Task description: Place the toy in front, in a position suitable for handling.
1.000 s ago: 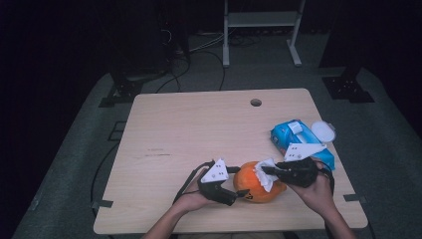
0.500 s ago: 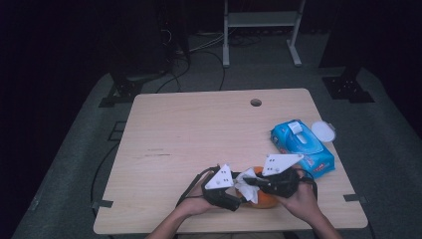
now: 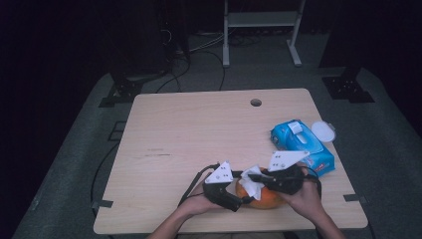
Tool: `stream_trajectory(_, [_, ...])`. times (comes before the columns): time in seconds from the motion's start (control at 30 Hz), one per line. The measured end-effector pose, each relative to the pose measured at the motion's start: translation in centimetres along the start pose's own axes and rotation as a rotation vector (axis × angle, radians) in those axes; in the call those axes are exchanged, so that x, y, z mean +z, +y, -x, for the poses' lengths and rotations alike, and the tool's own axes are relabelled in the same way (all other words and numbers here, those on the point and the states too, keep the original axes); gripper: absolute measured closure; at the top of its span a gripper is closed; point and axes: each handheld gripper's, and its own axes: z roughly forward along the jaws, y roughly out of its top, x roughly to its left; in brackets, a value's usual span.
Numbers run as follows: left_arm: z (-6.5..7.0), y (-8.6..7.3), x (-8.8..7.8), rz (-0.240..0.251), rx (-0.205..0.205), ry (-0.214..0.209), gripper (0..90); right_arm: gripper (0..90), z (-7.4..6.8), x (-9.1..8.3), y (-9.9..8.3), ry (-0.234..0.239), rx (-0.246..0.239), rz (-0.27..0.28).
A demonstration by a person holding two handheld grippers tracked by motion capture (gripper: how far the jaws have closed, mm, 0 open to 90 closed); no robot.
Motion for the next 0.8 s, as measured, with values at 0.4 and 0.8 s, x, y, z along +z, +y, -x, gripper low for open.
stream_trajectory(0.4, [-1.5, -1.4, -1.0, -0.028, -0.065, 0.0, 32.0, 85.5, 2.6, -2.2, -2.4, 0.014, 0.092, -0.017])
stream_trajectory(0.8, [-1.5, -1.3, 0.1, -0.03, -0.052, -0.057, 15.1, 85.3, 1.2, 0.7, -2.0, 0.098, 0.034, -0.049])
